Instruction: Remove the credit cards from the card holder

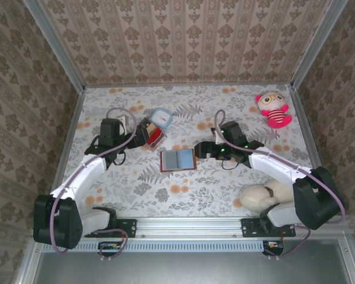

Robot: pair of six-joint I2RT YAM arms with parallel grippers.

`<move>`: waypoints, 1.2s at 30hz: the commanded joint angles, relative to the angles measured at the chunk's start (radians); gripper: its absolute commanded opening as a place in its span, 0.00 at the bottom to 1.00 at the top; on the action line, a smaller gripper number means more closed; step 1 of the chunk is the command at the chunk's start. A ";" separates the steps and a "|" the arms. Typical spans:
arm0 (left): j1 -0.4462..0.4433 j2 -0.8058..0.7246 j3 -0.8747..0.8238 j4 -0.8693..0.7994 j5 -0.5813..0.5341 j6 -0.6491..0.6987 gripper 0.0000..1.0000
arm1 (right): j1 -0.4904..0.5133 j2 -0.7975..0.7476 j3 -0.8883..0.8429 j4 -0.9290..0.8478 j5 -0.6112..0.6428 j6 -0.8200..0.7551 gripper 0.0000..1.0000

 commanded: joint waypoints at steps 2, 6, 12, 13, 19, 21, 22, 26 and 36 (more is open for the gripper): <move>0.002 -0.051 -0.050 0.043 0.048 -0.171 1.00 | 0.097 0.087 0.079 -0.026 0.092 0.091 0.91; -0.026 -0.052 -0.092 0.049 0.071 -0.259 0.97 | 0.162 0.188 0.144 -0.056 0.140 0.153 0.85; -0.106 0.020 -0.108 0.081 0.098 -0.321 0.93 | 0.181 0.284 0.189 -0.063 0.170 0.235 0.79; -0.122 0.031 -0.109 0.088 0.100 -0.327 0.92 | 0.181 0.289 0.196 -0.068 0.178 0.237 0.79; -0.226 0.107 -0.118 0.152 0.101 -0.395 0.83 | 0.181 0.345 0.244 -0.114 0.203 0.244 0.71; -0.263 0.133 -0.124 0.183 0.099 -0.429 0.79 | 0.180 0.369 0.257 -0.128 0.205 0.243 0.67; -0.279 0.146 -0.128 0.202 0.098 -0.439 0.76 | 0.180 0.381 0.260 -0.128 0.197 0.240 0.64; -0.308 0.194 -0.121 0.216 0.089 -0.463 0.63 | 0.180 0.417 0.276 -0.141 0.179 0.233 0.59; -0.330 0.288 -0.112 0.268 0.101 -0.521 0.47 | 0.169 0.424 0.254 -0.132 0.157 0.204 0.58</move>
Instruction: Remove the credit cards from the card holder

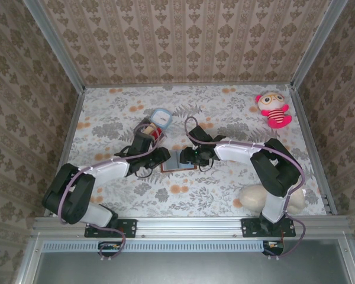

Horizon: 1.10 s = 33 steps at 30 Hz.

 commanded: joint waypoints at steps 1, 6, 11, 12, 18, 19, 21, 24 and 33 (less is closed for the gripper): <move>-0.007 0.029 0.006 0.029 0.014 -0.029 0.45 | -0.009 0.014 0.001 -0.029 -0.020 -0.014 0.58; -0.014 0.066 0.030 0.013 0.019 -0.017 0.43 | -0.012 0.024 0.003 -0.031 -0.029 -0.022 0.57; -0.018 0.096 0.054 0.000 0.029 0.006 0.42 | -0.016 0.028 0.002 -0.028 -0.031 -0.025 0.57; -0.018 0.101 0.059 0.000 0.034 0.009 0.39 | -0.016 0.029 0.001 -0.028 -0.031 -0.023 0.57; -0.019 0.105 0.073 -0.016 0.038 0.033 0.33 | -0.017 0.034 0.003 -0.026 -0.033 -0.021 0.56; -0.020 0.106 0.074 -0.019 0.037 0.036 0.33 | -0.017 0.036 0.003 -0.027 -0.034 -0.021 0.56; -0.019 0.111 0.077 -0.022 0.038 0.040 0.34 | -0.017 0.039 0.006 -0.027 -0.034 -0.021 0.56; -0.020 0.120 0.079 -0.025 0.043 0.039 0.37 | -0.016 0.043 0.007 -0.027 -0.038 -0.021 0.56; -0.024 0.173 0.111 0.010 0.145 0.056 0.37 | -0.018 0.050 0.007 -0.024 -0.043 -0.021 0.56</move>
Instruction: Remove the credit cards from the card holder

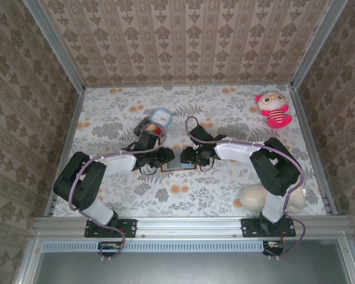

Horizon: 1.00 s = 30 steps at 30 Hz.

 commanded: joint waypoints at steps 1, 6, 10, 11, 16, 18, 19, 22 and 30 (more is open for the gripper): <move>-0.009 0.030 0.020 0.022 0.079 0.020 0.36 | -0.004 0.038 0.004 -0.021 -0.020 -0.015 0.56; -0.009 0.032 0.019 0.079 0.131 0.016 0.33 | -0.009 0.021 -0.019 0.024 -0.050 -0.011 0.54; -0.009 0.027 0.021 0.095 0.137 0.015 0.31 | -0.014 0.001 -0.037 0.049 -0.065 -0.010 0.48; -0.009 0.027 0.020 0.095 0.135 0.015 0.30 | -0.016 -0.007 -0.043 0.057 -0.067 -0.008 0.47; -0.005 0.029 0.017 0.087 0.124 0.017 0.22 | -0.027 -0.069 -0.078 0.102 -0.077 -0.007 0.37; -0.006 0.029 0.019 0.091 0.128 0.018 0.21 | -0.030 -0.094 -0.091 0.122 -0.082 -0.007 0.34; -0.007 0.029 0.020 0.099 0.133 0.017 0.21 | -0.030 -0.106 -0.098 0.131 -0.083 -0.005 0.34; -0.014 0.033 0.022 0.144 0.160 0.009 0.21 | -0.032 -0.145 -0.118 0.155 -0.083 -0.002 0.33; -0.066 0.110 0.118 0.173 0.190 0.015 0.28 | -0.054 -0.291 -0.205 0.153 0.026 0.004 0.31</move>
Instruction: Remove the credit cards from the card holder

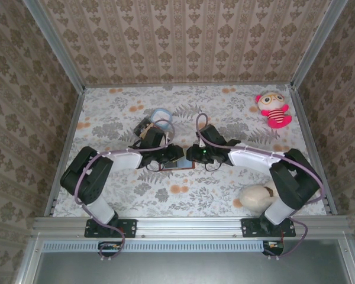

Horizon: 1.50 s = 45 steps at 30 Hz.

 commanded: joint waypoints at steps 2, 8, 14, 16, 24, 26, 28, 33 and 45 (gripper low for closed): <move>-0.019 0.035 0.066 0.023 0.034 0.021 0.30 | -0.040 -0.109 -0.066 -0.013 0.094 0.006 0.31; 0.029 -0.077 0.070 -0.113 -0.022 0.111 0.43 | -0.077 -0.194 -0.120 0.000 0.087 0.006 0.33; 0.075 -0.149 0.042 -0.233 -0.088 0.137 0.47 | -0.044 -0.115 -0.057 0.007 0.034 -0.002 0.35; 0.086 -0.164 0.027 -0.285 -0.139 0.142 0.48 | -0.026 -0.066 -0.026 -0.009 0.027 -0.003 0.37; 0.092 -0.163 -0.020 -0.314 -0.182 0.120 0.56 | 0.002 0.079 0.072 -0.070 -0.016 -0.011 0.45; 0.092 -0.156 -0.023 -0.311 -0.178 0.117 0.57 | 0.005 0.100 0.086 -0.079 -0.022 -0.013 0.47; 0.092 -0.152 -0.026 -0.314 -0.179 0.115 0.58 | 0.009 0.121 0.106 -0.099 -0.023 -0.015 0.48; 0.092 -0.140 -0.031 -0.317 -0.174 0.110 0.58 | 0.013 0.170 0.135 -0.131 -0.023 -0.016 0.49; 0.092 -0.091 -0.027 -0.284 -0.145 0.090 0.60 | 0.013 0.223 0.152 -0.157 -0.008 -0.013 0.51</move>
